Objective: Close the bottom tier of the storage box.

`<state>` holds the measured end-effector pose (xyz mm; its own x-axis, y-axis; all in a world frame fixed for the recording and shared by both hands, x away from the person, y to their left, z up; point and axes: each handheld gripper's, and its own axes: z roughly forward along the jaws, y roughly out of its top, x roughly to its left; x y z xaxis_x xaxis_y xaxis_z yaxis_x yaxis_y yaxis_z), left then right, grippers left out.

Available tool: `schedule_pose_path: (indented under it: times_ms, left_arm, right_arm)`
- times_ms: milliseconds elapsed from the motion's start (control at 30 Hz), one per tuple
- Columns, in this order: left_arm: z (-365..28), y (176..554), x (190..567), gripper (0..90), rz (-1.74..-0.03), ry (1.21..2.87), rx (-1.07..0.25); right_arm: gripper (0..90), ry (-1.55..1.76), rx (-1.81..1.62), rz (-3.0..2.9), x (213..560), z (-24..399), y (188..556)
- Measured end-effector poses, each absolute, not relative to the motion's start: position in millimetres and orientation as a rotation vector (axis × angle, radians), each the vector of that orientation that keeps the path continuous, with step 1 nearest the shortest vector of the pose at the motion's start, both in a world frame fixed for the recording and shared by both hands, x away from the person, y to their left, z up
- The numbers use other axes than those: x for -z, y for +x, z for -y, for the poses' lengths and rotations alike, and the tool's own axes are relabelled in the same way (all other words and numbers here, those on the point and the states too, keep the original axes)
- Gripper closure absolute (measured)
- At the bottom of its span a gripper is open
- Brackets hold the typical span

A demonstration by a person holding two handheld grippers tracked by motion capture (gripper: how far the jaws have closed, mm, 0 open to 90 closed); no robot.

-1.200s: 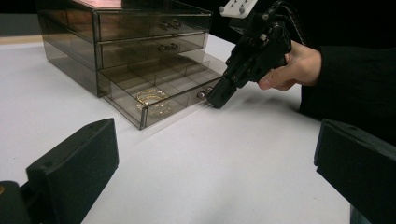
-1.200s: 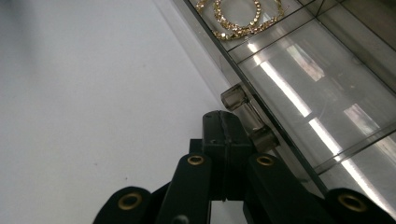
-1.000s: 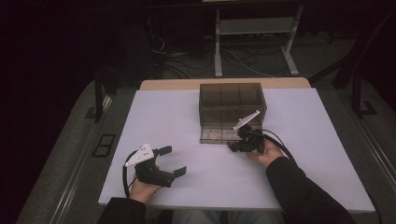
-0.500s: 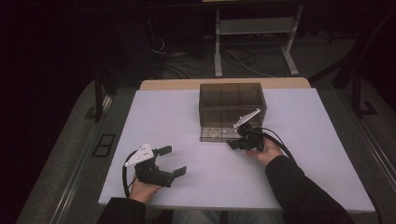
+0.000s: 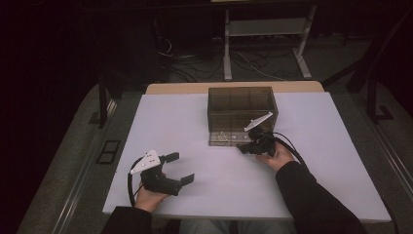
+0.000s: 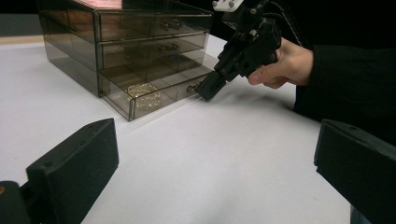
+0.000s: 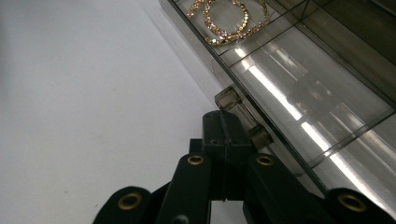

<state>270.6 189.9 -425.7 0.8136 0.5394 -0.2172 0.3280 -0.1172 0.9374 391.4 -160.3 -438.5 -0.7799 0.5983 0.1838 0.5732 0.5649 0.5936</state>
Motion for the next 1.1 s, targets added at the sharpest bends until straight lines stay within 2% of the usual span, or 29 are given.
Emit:
schedule_pose_path:
  times_ms: [1100]
  left_arm:
    - [-190,271,426,0.0,-0.677,1.723,-0.208]
  right_arm:
    - [89.1,1.140,-1.085,-2.640,441,167,404]
